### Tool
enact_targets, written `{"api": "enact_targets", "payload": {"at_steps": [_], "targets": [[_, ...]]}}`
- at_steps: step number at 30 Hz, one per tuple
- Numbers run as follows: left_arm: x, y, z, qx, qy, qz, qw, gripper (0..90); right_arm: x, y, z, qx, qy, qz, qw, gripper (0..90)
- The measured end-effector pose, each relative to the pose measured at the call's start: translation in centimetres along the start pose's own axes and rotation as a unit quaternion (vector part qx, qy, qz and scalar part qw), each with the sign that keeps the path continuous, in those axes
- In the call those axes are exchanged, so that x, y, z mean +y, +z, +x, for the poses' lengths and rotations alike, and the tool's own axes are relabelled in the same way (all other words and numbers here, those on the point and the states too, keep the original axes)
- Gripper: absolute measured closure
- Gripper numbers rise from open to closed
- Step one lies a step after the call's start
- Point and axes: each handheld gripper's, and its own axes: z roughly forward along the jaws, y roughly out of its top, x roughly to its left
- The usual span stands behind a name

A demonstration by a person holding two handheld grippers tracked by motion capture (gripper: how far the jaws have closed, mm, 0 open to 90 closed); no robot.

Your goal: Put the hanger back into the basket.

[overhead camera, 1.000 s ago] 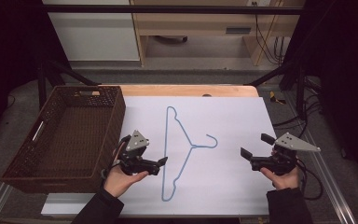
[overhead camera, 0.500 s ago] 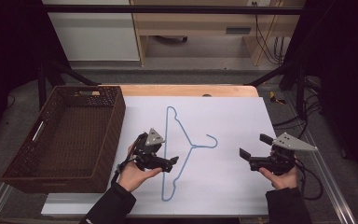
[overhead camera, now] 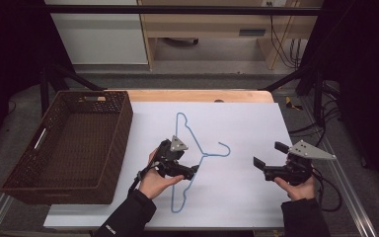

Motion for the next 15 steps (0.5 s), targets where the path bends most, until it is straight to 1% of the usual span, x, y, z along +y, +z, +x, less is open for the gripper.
{"api": "enact_targets", "payload": {"at_steps": [1, 8, 11, 12, 15], "targets": [[0.1, 0.3, 0.0, -0.001, 0.002, 0.006, 1.0000, 15.0, 0.0, 0.0, 0.0, 0.000, 0.002, 0.002, 1.0000, 2.7], [0.2, 1.5, -0.3, -0.004, 0.002, 0.016, 0.9999, 17.7, -0.1, 0.1, 0.0, 0.001, 0.004, 0.002, 1.0000, 2.7], [0.3, 1.9, -0.5, -0.003, 0.001, 0.018, 0.9998, 19.0, -0.1, 0.1, -0.1, 0.001, -0.003, 0.005, 1.0000, 2.7], [0.3, 2.0, -0.5, -0.003, 0.003, 0.021, 0.9998, 19.2, -0.1, 0.1, -0.1, 0.001, -0.005, 0.006, 1.0000, 2.7], [0.4, 2.5, -0.7, -0.002, 0.001, 0.024, 0.9997, 20.3, -0.1, 0.1, -0.1, 0.000, -0.003, 0.005, 1.0000, 2.8]]}}
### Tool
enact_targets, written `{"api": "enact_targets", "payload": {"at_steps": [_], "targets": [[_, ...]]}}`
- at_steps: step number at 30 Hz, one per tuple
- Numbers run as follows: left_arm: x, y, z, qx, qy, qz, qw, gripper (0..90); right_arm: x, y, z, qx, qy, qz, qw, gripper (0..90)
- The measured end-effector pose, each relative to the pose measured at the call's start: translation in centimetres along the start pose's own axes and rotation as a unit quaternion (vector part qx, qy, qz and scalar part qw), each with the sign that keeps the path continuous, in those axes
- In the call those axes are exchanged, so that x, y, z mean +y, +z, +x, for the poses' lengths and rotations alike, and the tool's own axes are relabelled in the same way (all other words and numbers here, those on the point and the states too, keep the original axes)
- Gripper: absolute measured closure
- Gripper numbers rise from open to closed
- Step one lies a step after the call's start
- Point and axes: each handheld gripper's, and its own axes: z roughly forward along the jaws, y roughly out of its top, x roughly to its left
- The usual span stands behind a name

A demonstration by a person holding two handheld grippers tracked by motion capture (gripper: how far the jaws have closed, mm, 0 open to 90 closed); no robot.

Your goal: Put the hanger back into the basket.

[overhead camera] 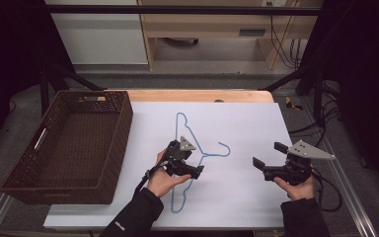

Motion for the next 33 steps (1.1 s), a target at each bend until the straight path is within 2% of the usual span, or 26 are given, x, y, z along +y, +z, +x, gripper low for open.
{"api": "enact_targets", "payload": {"at_steps": [6, 8, 16, 33], "targets": [[0.0, 0.8, -0.2, 0.002, 0.003, 0.011, 0.9999, 23.1, 0.0, 0.0, 0.0, 0.001, 0.001, -0.001, 1.0000, 2.8], [0.0, 1.0, -0.1, 0.004, 0.004, 0.016, 0.9999, 23.8, 0.0, 0.0, 0.1, 0.001, 0.010, -0.002, 0.9999, 2.9], [0.1, 2.0, -0.3, 0.002, 0.000, 0.026, 0.9997, 29.6, 0.0, 0.0, 0.0, 0.001, 0.001, 0.002, 1.0000, 2.9], [-0.2, 4.7, -0.5, -0.001, -0.003, 0.066, 0.9978, 41.3, 0.0, 0.0, -0.1, 0.001, 0.005, 0.001, 1.0000, 2.9]]}}
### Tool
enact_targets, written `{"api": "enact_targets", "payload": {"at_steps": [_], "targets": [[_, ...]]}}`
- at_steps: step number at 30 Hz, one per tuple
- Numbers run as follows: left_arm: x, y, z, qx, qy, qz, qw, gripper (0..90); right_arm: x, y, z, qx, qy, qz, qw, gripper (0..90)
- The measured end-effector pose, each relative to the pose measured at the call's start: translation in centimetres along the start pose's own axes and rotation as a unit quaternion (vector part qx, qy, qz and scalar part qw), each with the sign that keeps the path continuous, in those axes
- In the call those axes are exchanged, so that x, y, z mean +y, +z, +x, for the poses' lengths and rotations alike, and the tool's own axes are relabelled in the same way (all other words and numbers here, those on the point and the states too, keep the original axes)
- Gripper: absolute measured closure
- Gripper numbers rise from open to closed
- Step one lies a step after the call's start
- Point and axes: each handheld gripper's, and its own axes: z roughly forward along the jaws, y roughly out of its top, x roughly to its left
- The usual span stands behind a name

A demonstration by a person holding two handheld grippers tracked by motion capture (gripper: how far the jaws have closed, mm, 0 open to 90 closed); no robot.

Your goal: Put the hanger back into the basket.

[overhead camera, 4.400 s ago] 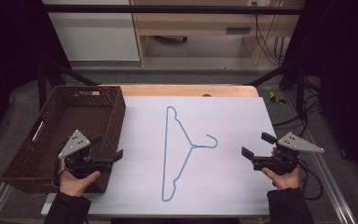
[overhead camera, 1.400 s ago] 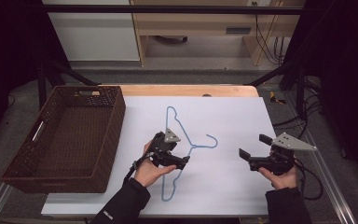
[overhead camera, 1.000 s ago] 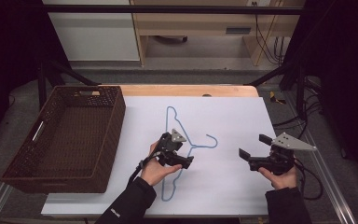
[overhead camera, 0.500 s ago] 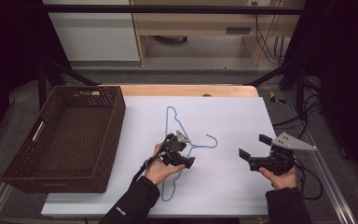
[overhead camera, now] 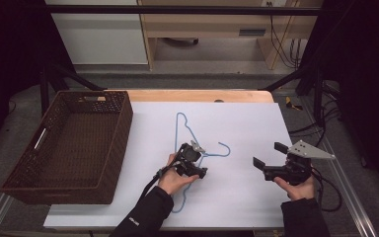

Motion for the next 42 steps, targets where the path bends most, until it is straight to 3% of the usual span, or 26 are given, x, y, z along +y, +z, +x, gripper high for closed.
{"api": "enact_targets", "payload": {"at_steps": [11, 15, 24, 32, 42], "targets": [[-0.2, 0.1, -0.4, -0.007, -0.006, 0.010, 0.9999, 53.6, 0.0, 0.0, 0.0, 0.000, -0.002, 0.002, 1.0000, 3.0], [-0.3, 0.1, -0.6, 0.003, -0.006, 0.019, 0.9998, 58.1, 0.0, 0.1, 0.1, -0.001, 0.003, 0.000, 1.0000, 3.1], [-0.6, -0.3, -0.6, 0.001, -0.020, 0.032, 0.9993, 65.4, 0.0, 0.1, 0.0, 0.000, -0.003, 0.004, 1.0000, 3.2], [-0.9, -0.4, -1.7, 0.030, -0.017, 0.036, 0.9988, 71.3, 0.0, 0.1, 0.1, -0.002, -0.003, 0.005, 1.0000, 3.3], [-0.9, -0.4, -2.2, 0.051, -0.041, 0.040, 0.9970, 78.2, -0.1, 0.2, 0.1, -0.002, -0.003, 0.006, 1.0000, 3.2]]}}
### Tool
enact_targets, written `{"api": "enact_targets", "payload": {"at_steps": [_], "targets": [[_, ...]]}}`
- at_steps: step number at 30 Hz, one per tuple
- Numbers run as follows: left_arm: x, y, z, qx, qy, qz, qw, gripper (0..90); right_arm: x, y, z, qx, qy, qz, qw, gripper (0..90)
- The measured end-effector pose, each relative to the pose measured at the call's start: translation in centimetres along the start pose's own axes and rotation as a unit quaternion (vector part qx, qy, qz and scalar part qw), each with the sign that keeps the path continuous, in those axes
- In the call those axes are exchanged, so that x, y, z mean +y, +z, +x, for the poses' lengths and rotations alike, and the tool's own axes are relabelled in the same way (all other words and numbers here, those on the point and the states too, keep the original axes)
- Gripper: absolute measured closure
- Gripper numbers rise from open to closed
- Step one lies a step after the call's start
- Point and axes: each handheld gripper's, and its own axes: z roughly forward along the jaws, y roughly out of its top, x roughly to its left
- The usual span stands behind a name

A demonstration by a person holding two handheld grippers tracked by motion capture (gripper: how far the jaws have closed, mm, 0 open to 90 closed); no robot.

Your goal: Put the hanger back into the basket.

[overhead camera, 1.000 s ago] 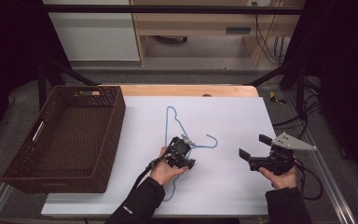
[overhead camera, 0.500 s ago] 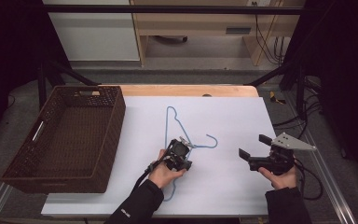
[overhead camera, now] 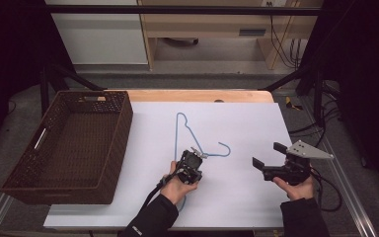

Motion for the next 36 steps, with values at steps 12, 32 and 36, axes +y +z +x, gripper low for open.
{"api": "enact_targets", "payload": {"at_steps": [12, 32, 36], "targets": [[-0.2, 0.0, -0.5, 0.021, -0.014, -0.005, 0.9997, 84.8, 0.0, 0.2, 0.1, 0.002, -0.002, 0.003, 1.0000, 3.2], [-0.4, -0.1, -0.9, 0.035, -0.045, -0.015, 0.9983, 85.2, 0.0, 0.2, 0.2, 0.004, -0.003, 0.004, 1.0000, 3.2], [-0.5, 0.0, -1.1, 0.043, -0.043, -0.017, 0.9980, 83.8, 0.0, 0.2, 0.2, 0.004, -0.002, 0.004, 1.0000, 3.2]]}}
